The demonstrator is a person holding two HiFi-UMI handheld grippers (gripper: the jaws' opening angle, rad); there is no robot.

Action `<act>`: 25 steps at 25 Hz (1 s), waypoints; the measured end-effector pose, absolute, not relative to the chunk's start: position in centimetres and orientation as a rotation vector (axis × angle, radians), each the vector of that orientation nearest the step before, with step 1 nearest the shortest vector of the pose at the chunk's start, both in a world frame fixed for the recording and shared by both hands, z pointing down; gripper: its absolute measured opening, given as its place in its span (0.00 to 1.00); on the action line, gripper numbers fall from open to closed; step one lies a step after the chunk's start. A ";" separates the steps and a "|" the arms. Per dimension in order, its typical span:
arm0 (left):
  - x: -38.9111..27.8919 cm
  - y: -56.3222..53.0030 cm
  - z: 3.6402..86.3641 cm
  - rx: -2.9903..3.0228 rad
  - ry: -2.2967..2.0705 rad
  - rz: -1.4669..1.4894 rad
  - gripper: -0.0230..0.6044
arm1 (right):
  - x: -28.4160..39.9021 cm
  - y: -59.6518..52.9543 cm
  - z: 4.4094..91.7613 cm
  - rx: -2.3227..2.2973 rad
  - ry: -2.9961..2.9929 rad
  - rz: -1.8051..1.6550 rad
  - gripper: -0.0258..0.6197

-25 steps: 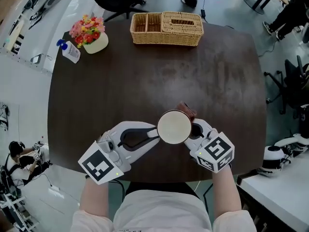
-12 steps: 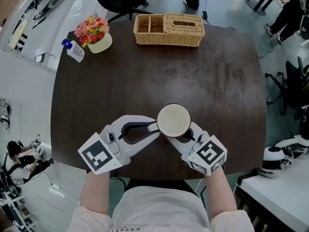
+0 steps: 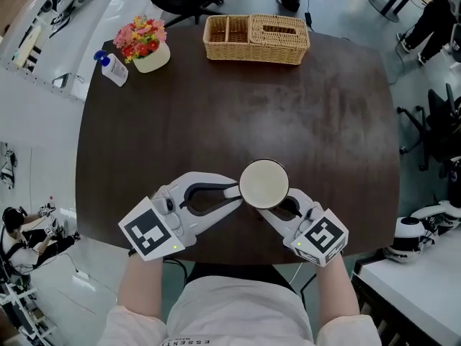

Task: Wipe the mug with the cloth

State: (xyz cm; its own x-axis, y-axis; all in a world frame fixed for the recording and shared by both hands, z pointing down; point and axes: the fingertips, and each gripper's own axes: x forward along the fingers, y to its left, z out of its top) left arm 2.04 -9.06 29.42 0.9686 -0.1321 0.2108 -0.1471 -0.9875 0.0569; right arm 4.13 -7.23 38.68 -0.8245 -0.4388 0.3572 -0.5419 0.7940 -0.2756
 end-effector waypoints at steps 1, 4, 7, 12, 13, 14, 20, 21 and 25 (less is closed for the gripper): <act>2.1 -8.8 29.6 3.092 -0.189 0.343 0.15 | 4.7 -7.0 39.0 0.780 -2.694 0.547 0.17; 2.3 -8.1 30.2 3.150 -0.142 0.368 0.15 | 6.8 -6.7 39.7 0.879 -2.651 0.599 0.16; 2.1 -7.9 31.2 3.138 -0.130 0.375 0.15 | 8.9 -7.4 40.9 1.007 -2.557 0.619 0.16; 2.5 -8.3 33.8 3.145 -0.135 0.403 0.15 | 12.6 -10.1 42.8 1.266 -2.386 0.640 0.17; 2.6 -8.4 34.5 3.137 -0.135 0.402 0.15 | 13.0 -10.3 43.0 1.295 -2.374 0.644 0.17; 2.7 -8.5 35.4 3.126 -0.137 0.404 0.15 | 13.3 -10.5 43.1 1.319 -2.363 0.645 0.17; 3.0 -9.3 40.3 3.064 -0.126 0.475 0.15 | 13.5 -11.6 44.4 1.361 -2.320 0.609 0.17; 3.1 -9.4 40.9 3.056 -0.118 0.487 0.15 | 13.5 -11.7 44.5 1.357 -2.317 0.600 0.17; 3.7 -9.3 42.6 3.053 -0.079 0.528 0.15 | 13.6 -12.0 44.6 1.353 -2.323 0.581 0.17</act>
State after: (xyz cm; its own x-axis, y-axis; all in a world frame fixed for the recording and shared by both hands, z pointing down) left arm 3.67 -9.34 42.60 0.9406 -0.0431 0.3367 -0.0576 -0.9978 0.0329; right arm 13.60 -11.97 44.61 -0.4588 -0.7189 0.5221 -0.8801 0.4484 -0.1559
